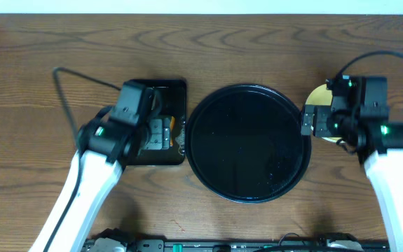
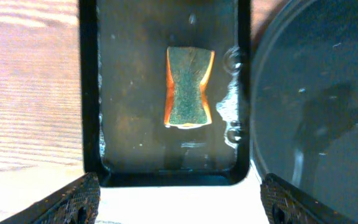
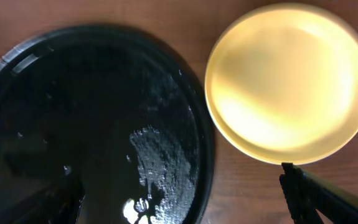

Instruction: Clean dirty plates on tray and stack at the side

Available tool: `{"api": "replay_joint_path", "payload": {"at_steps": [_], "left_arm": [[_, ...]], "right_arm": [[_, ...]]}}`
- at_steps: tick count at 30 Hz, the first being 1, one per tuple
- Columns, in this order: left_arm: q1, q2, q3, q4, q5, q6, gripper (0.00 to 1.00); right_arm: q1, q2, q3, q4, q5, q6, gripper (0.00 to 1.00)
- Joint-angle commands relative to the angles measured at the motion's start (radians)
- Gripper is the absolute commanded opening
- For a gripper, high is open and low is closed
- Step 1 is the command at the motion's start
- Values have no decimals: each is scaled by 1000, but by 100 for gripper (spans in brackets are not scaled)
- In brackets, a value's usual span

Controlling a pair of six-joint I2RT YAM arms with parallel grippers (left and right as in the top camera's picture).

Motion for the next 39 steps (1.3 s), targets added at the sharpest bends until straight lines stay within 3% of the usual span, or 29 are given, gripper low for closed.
{"api": "replay_joint_path", "payload": {"at_steps": [1, 7, 13, 39], "left_arm": [[7, -156, -89, 33, 6, -17, 83], [7, -458, -230, 119, 6, -18, 84], [7, -615, -280, 138, 6, -17, 84], [7, -625, -280, 135, 6, -17, 84]], "right_arm": [[43, -148, -113, 43, 37, 10, 99], [67, -446, -267, 85, 37, 11, 99], [67, -592, -290, 42, 37, 11, 99], [67, -624, -293, -173, 37, 11, 99]]}}
